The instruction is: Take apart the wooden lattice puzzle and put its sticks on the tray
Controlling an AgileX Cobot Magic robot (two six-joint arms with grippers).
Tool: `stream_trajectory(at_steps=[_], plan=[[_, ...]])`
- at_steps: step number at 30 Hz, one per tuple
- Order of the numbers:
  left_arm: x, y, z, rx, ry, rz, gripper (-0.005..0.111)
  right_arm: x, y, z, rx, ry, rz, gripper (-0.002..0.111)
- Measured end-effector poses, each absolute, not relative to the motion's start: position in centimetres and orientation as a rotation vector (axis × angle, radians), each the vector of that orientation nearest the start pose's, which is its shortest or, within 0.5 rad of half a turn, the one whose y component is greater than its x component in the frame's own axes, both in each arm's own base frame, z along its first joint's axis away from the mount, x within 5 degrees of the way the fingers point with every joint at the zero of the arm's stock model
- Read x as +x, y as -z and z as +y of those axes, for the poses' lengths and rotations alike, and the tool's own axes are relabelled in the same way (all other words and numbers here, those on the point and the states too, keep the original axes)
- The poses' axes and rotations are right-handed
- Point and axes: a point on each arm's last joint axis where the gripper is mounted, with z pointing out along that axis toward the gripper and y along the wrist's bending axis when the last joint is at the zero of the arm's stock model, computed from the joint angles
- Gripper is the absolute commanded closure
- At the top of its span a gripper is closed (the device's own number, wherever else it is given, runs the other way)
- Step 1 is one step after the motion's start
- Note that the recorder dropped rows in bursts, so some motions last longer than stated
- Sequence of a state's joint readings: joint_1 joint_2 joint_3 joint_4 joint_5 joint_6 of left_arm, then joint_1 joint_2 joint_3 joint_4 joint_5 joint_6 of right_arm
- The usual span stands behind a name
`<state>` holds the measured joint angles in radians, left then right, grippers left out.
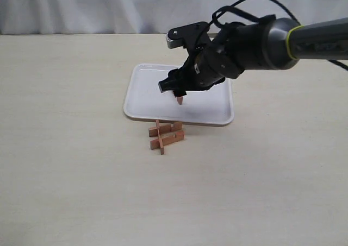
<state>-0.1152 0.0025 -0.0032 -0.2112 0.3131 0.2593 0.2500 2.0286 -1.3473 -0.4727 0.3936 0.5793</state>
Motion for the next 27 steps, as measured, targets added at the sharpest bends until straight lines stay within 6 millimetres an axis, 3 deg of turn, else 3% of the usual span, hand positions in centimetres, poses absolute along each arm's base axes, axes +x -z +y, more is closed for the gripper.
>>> stream_trajectory(at_steps=[4, 9, 20, 23, 27], plan=[[5.3, -18.6, -1.2, 0.201, 0.099, 1.779, 0.107, 41.1, -17.8, 8.7, -0.076, 0.109, 2.574, 0.042], [5.3, -18.6, -1.2, 0.201, 0.099, 1.779, 0.107, 39.7, -17.4, 8.5, -0.128, 0.132, 2.732, 0.041], [5.3, -18.6, -1.2, 0.201, 0.099, 1.779, 0.107, 37.8, -20.8, 10.0, -0.117, -0.156, 2.785, 0.042], [5.3, -18.6, -1.2, 0.201, 0.099, 1.779, 0.107, 36.9, -20.6, 10.8, -0.177, -0.139, 2.845, 0.042], [5.3, -18.6, -1.2, 0.201, 0.099, 1.779, 0.107, 35.5, -20.5, 13.8, -0.323, -0.096, 2.874, 0.042]])
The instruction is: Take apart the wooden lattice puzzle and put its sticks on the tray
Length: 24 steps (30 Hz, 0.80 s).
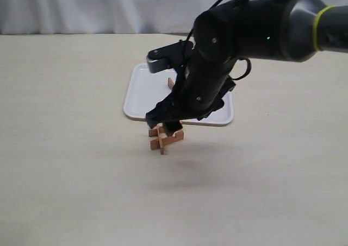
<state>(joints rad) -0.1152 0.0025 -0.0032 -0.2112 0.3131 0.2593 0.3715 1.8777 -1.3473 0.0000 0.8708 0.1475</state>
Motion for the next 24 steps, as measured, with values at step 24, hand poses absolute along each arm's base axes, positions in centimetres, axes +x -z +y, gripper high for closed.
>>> stream_trajectory(at_steps=[24], plan=[[5.3, -18.6, -1.2, 0.201, 0.099, 1.779, 0.107, 32.1, -17.0, 18.4, 0.139, -0.109, 2.822, 0.048]])
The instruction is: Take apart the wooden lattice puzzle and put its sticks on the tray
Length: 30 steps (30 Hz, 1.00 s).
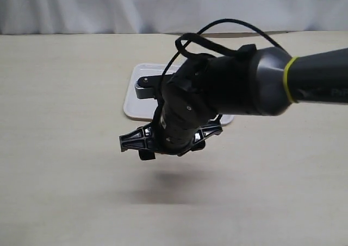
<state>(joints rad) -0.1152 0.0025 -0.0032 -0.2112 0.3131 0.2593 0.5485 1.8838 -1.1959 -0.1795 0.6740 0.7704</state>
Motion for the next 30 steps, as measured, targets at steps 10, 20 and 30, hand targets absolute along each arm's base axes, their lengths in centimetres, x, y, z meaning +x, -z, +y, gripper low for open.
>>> stream_trajectory(at_steps=[10, 20, 30], plan=[[5.3, -18.6, -1.2, 0.201, 0.099, 1.779, 0.107, 34.4, -13.2, 18.1, -0.028, -0.018, 2.790, 0.048], [5.3, -18.6, -1.2, 0.201, 0.099, 1.779, 0.107, 35.0, -11.6, 17.4, -0.046, 0.021, 2.819, 0.048], [5.3, -18.6, -1.2, 0.201, 0.099, 1.779, 0.107, 35.2, -11.8, 17.7, -0.024, -0.038, 2.794, 0.066]])
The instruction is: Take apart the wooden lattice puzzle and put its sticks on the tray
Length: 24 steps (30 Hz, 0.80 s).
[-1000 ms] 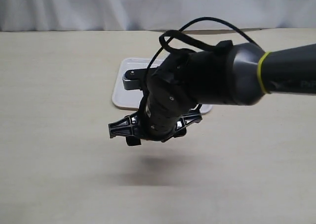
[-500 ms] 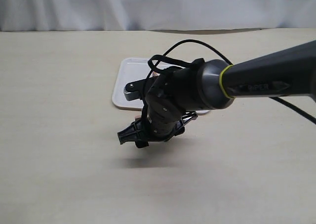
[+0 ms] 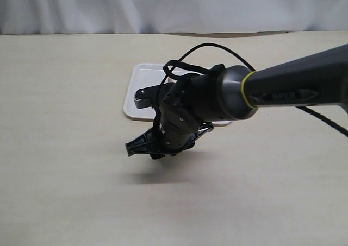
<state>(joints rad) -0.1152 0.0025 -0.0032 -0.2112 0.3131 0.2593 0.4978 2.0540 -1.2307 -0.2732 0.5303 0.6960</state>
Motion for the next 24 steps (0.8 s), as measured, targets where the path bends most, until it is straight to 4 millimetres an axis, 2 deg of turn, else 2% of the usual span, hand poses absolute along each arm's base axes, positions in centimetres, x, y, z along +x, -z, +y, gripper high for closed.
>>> stream_trajectory(at_steps=[7, 9, 12, 16, 24], plan=[[5.31, -18.64, -1.21, 0.201, 0.099, 1.779, 0.107, 35.23, -11.75, 17.79, -0.012, -0.048, 2.796, 0.067], [5.31, -18.64, -1.21, 0.201, 0.099, 1.779, 0.107, 35.23, -11.75, 17.79, -0.012, -0.048, 2.796, 0.070], [5.31, -18.64, -1.21, 0.201, 0.099, 1.779, 0.107, 35.27, -11.76, 17.82, -0.013, -0.054, 2.791, 0.082], [5.31, -18.64, -1.21, 0.201, 0.099, 1.779, 0.107, 35.31, -11.78, 17.86, -0.014, -0.059, 2.786, 0.104], [5.31, -18.64, -1.21, 0.201, 0.099, 1.779, 0.107, 35.27, -11.77, 17.83, -0.013, -0.054, 2.791, 0.104]])
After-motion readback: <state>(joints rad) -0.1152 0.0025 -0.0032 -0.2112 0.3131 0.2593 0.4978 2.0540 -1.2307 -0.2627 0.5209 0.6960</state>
